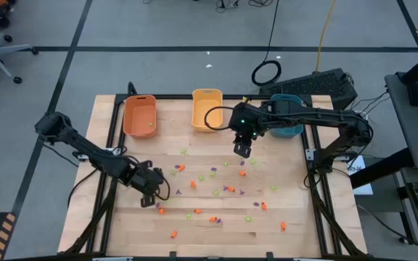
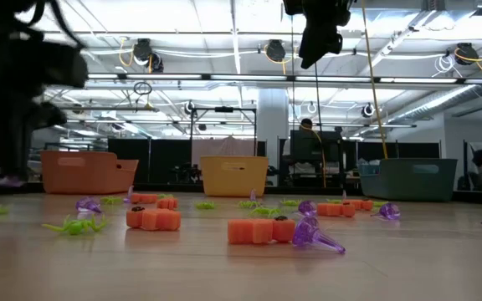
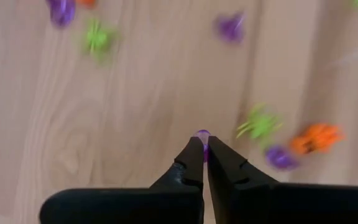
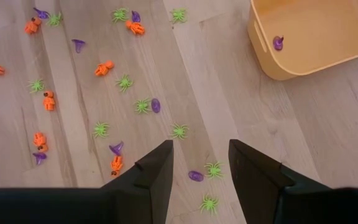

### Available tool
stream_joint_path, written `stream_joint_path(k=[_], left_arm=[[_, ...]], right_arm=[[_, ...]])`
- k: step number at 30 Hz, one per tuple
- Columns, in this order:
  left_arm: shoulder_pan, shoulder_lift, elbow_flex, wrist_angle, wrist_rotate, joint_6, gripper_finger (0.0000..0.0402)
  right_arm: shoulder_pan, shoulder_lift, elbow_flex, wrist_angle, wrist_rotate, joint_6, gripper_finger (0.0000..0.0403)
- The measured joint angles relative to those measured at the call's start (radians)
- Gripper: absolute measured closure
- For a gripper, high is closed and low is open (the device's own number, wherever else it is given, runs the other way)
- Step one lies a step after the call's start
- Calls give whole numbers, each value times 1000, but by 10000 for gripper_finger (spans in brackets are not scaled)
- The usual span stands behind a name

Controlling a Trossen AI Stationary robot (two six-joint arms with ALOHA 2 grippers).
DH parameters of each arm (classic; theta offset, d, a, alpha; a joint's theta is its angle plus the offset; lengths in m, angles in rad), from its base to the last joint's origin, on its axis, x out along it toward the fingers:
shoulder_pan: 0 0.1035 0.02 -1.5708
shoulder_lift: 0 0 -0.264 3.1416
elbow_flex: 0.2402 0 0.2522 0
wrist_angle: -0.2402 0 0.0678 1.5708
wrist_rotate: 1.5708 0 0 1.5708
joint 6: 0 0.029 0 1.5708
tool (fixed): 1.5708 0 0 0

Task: Sort Halloween decoration
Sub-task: Put the purple witch hat toy into the yellow bin

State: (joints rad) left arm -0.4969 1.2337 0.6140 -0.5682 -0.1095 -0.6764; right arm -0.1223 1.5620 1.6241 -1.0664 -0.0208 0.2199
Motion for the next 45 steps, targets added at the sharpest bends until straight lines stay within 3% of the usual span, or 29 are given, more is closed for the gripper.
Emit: stream_joint_path(k=[7, 13, 18, 29, 41, 45], left_arm=[[11, -33, 123, 9, -119, -52, 398], [66, -80, 229, 10, -278, -44, 398], [122, -129, 295, 25, -373, -39, 398], [249, -232, 324, 341, -370, 115, 399], [340, -276, 325, 782, -360, 287, 399], [358, -276, 325, 862, -359, 325, 399]], right_arm=[[2, 0, 0, 10, -21, 46, 259], [3, 0, 0, 147, -134, 54, 259], [3, 0, 0, 270, -141, 72, 259], [3, 0, 0, 548, -192, 113, 259], [6, 0, 0, 582, -191, 113, 259], [6, 0, 0, 581, -191, 103, 259]])
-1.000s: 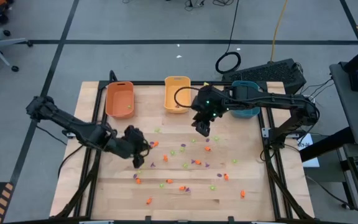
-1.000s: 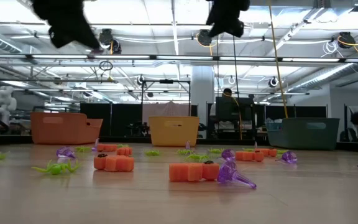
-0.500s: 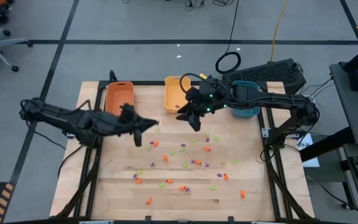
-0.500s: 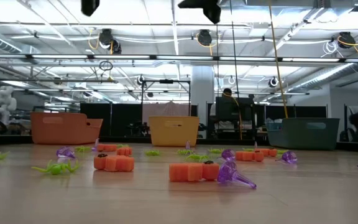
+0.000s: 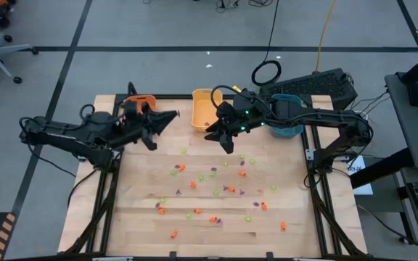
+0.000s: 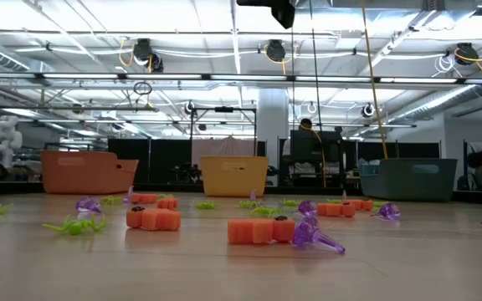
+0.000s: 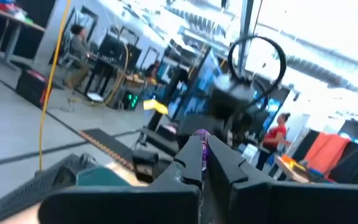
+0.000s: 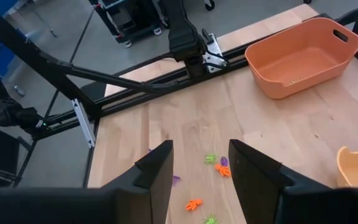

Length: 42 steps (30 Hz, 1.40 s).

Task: Sort Halloween decoration
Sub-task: Put the purple witch hat toy into the yellow bin

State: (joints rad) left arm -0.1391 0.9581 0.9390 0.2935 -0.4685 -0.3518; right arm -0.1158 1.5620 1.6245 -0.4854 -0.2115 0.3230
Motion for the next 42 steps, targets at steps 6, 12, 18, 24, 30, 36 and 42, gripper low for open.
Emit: stream_joint_path(k=[6, 12, 18, 24, 30, 36, 42], left_arm=[[22, 0, 0, 10, 19, 2, 399], [29, 0, 0, 12, 68, 69, 399], [28, 1, 0, 13, 102, 258, 399], [28, 1, 0, 13, 102, 420, 399], [28, 1, 0, 13, 102, 543, 399], [28, 1, 0, 13, 102, 550, 399], [28, 1, 0, 13, 102, 549, 399]], right_arm=[[0, 0, 0, 0, 0, -2, 259], [0, 0, 0, -5, 0, -2, 259], [0, 0, 0, -5, 0, -2, 259], [0, 0, 0, -5, 0, -2, 259], [0, 0, 0, -5, 0, -2, 259], [0, 0, 0, -5, 1, -3, 259], [0, 0, 0, -5, 4, -22, 259]])
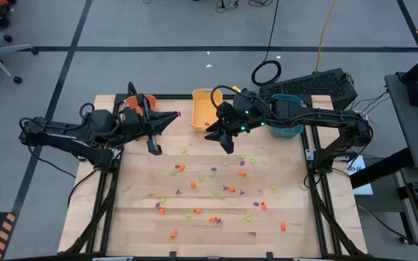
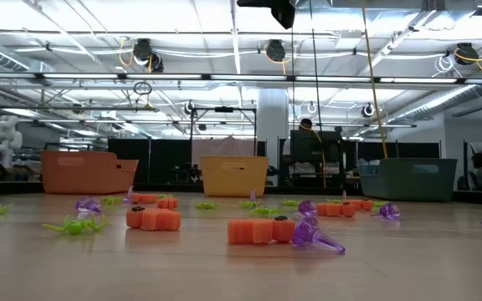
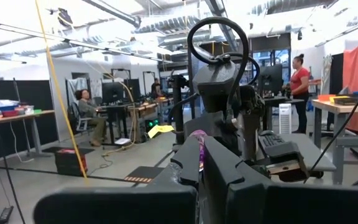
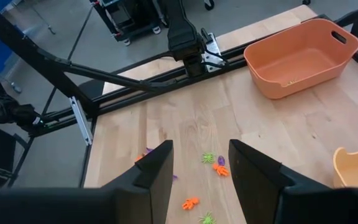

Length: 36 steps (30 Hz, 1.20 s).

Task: Sort Halloween decoration
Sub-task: Put the purple witch hat toy into the yellow bin

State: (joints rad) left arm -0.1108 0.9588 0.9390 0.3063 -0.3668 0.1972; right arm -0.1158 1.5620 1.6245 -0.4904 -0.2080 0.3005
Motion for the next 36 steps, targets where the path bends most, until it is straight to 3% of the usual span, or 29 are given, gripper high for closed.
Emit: stream_joint_path(k=[7, 13, 18, 26, 36], left_arm=[[0, 5, 0, 1, 0, -53, 399], [-1, 52, 0, 2, 37, -190, 399], [-1, 110, 0, 79, 51, -219, 399], [-1, 205, 0, 236, 51, -219, 399], [-1, 241, 0, 257, 56, -270, 399]], right_arm=[[0, 0, 0, 28, 0, 17, 259], [2, 0, 0, 237, -29, 72, 249], [3, -1, 0, 353, -45, 98, 204], [3, -1, 0, 360, -52, 76, 141], [0, -1, 0, 380, -56, 51, 171]])
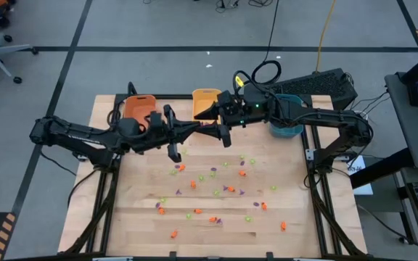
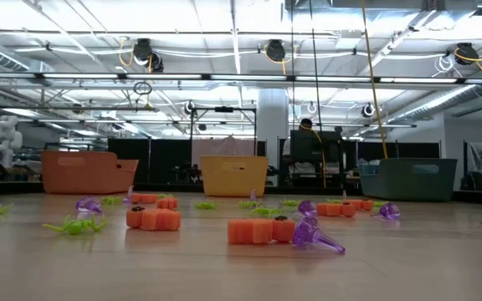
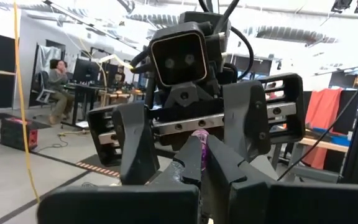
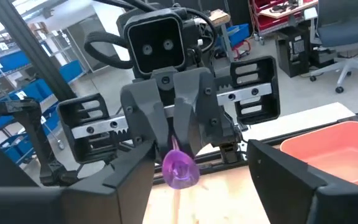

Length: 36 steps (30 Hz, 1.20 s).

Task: Sort Halloween decoration
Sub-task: Put the purple witch hat toy into the yellow bin

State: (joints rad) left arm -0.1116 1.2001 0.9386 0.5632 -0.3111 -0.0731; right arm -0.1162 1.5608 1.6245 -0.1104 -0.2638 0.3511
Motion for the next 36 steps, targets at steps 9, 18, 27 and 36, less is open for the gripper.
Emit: stream_joint_path(k=[9, 18, 27, 36], left_arm=[[1, 0, 0, 7, 0, 0, 398], [0, 0, 0, 5, -5, -1, 398], [0, 0, 0, 5, -5, -41, 398], [0, -3, 0, 7, -5, -79, 398]], right_arm=[[0, 0, 0, 2, -5, -23, 236], [0, -2, 0, 3, -52, -10, 277], [0, -4, 0, 6, -55, 7, 287], [-1, -40, 0, 6, -55, 3, 288]])
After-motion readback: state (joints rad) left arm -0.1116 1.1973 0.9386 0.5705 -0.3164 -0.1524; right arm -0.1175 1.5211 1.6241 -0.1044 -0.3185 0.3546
